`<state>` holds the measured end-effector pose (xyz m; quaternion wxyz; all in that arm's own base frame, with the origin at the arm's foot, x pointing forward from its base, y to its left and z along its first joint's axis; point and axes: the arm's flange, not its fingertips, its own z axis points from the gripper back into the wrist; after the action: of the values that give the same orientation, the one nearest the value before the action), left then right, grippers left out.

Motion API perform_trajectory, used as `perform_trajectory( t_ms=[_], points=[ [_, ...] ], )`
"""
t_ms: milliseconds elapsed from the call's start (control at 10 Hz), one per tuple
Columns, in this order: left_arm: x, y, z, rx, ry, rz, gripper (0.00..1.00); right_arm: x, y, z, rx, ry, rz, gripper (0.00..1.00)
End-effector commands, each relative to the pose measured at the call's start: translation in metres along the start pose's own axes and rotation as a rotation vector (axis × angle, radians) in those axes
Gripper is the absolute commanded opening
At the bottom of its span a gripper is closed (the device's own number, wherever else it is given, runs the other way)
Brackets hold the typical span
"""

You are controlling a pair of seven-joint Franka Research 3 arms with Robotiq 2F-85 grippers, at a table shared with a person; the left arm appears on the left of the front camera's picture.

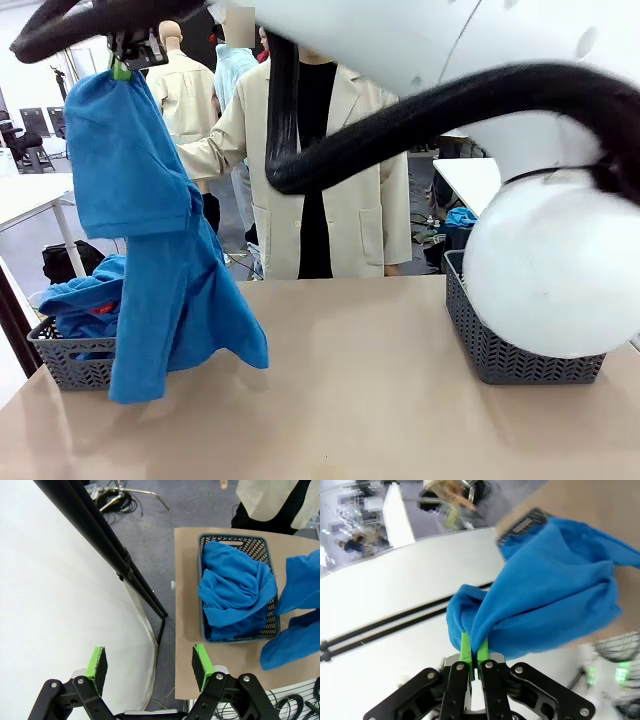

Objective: Sort the tops and bottoms.
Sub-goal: Sort the clothes according to human instructions.

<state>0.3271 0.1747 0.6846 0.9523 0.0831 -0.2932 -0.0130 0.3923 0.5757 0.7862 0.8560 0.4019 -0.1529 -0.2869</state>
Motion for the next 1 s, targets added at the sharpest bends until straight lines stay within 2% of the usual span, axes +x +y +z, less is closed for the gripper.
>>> perform_trajectory(
  t_ms=[0, 100, 300, 400, 500, 600, 800, 900],
  points=[
    [0.0, 0.001, 0.001, -0.002, 0.004, -0.009, 0.88, -0.012, 0.084, -0.044, 0.267, -0.014, -0.228, 0.0],
    [0.0, 0.001, 0.001, -0.002, 0.004, -0.009, 0.88, -0.017, 0.109, -0.06, 0.391, -0.009, -0.254, 0.0],
    [0.0, 0.001, 0.001, -0.002, 0.004, -0.009, 0.88, -0.025, 0.145, -0.08, 0.573, 0.075, -0.3, 0.0],
    [0.0, 0.001, 0.001, -0.002, 0.004, -0.009, 0.88, -0.029, 0.16, -0.089, 0.647, 0.112, -0.352, 0.0],
    [0.0, 0.001, 0.001, -0.002, 0.004, -0.009, 0.88, -0.028, 0.178, -0.096, 0.802, 0.088, -0.408, 0.0],
    [0.0, 0.001, 0.001, -0.002, 0.004, -0.009, 0.88, -0.029, 0.187, -0.103, 0.89, 0.131, -0.469, 0.0],
    [0.0, 0.001, 0.001, -0.002, 0.004, -0.009, 0.88, -0.027, 0.179, -0.139, 0.892, 0.233, -0.597, 0.0],
    [0.0, 0.001, 0.001, -0.002, 0.004, -0.009, 0.88, -0.02, 0.167, -0.174, 0.827, 0.28, -0.669, 0.0]
  ],
)
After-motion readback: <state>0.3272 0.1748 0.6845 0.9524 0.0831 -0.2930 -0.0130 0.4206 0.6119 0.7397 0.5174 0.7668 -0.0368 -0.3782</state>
